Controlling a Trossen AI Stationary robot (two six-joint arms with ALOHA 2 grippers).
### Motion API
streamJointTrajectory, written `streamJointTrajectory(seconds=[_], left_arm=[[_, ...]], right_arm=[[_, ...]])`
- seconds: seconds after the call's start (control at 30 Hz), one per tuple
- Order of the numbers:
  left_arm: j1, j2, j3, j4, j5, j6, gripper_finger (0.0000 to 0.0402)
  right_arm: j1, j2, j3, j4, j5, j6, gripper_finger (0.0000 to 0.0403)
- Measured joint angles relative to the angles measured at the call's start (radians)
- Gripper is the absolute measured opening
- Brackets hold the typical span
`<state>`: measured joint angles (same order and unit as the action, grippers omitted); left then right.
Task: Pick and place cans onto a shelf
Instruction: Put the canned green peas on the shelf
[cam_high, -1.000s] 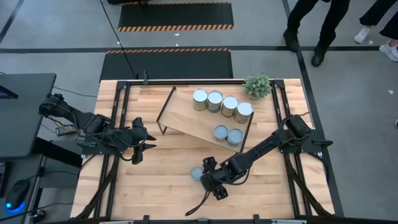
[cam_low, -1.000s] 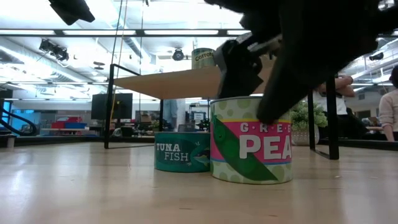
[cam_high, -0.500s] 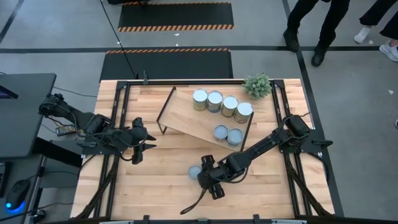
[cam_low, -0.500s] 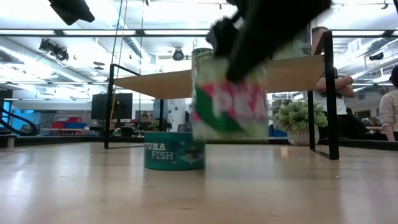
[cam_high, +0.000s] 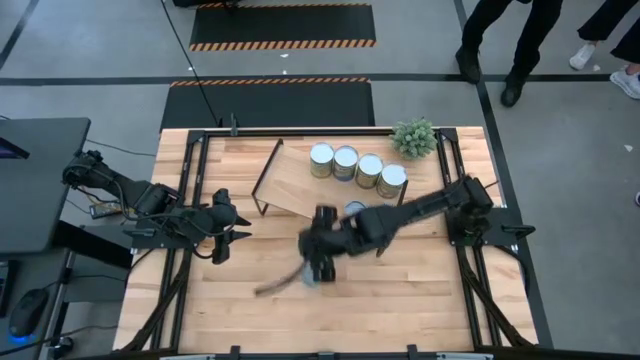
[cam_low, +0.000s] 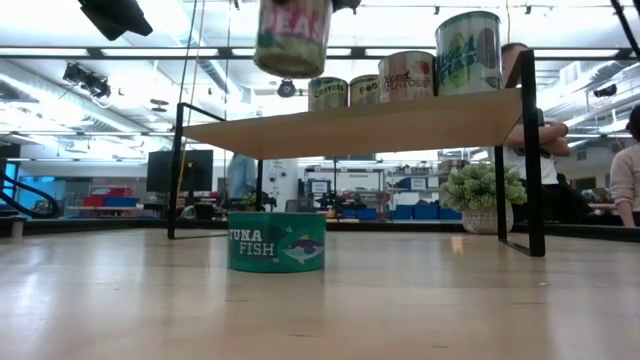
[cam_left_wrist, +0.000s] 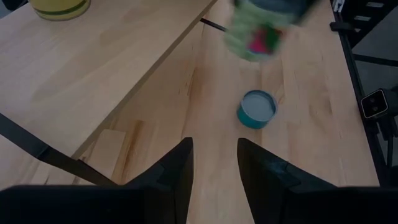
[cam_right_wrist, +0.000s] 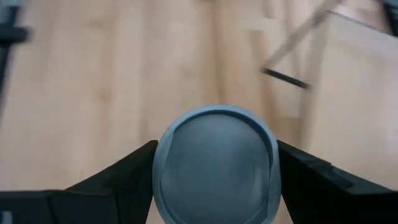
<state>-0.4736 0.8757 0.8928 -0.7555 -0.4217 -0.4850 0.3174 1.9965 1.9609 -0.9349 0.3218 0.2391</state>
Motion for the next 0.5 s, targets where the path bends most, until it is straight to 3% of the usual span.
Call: streamJointTrajectory(seconds=[0.27, 0.5], left_arm=[[0.0, 0.0, 0.0, 0.0, 0.0, -0.001, 0.013], [0.0, 0.0, 0.0, 0.0, 0.0, 0.0, 0.013]], right_arm=[[-0.134, 0.0, 0.096, -0.155, -0.019, 0.008, 0.0288], [-0.2, -0.014, 0.098, -0.266, -0.027, 0.0, 0.0288]])
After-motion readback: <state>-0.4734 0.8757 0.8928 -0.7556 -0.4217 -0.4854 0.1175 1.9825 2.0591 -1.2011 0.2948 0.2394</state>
